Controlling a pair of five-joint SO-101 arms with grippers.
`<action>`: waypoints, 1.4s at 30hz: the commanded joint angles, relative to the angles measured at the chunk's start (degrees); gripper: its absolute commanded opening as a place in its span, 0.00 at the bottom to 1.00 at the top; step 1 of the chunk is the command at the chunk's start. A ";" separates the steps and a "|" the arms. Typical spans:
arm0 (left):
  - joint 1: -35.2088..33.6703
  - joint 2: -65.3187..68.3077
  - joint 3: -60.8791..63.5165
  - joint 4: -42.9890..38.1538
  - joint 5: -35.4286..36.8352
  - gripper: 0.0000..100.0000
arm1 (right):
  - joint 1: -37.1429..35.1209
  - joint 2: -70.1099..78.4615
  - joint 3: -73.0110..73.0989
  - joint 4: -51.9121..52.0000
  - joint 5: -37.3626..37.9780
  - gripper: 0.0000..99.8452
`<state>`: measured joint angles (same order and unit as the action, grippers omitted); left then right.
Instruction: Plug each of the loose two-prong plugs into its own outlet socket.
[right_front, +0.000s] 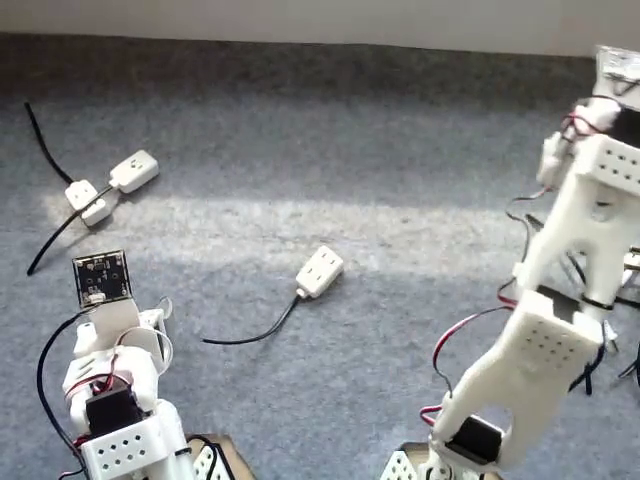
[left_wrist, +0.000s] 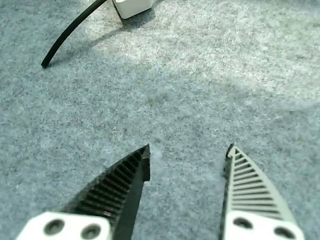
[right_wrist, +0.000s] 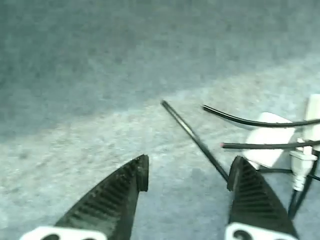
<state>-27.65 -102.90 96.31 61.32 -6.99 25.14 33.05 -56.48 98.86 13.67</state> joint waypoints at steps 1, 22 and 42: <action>-0.48 -0.13 0.75 -0.88 0.44 0.25 | 11.21 -2.33 -2.24 2.07 6.42 0.25; -0.48 -0.13 0.75 -0.88 0.44 0.25 | 26.07 20.18 -2.86 -3.03 25.49 0.21; -0.48 -0.13 0.75 -0.88 0.44 0.25 | 23.08 27.12 -0.31 -22.99 25.14 0.20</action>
<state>-27.65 -102.90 96.40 61.32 -6.99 49.76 60.40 -56.66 76.62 38.46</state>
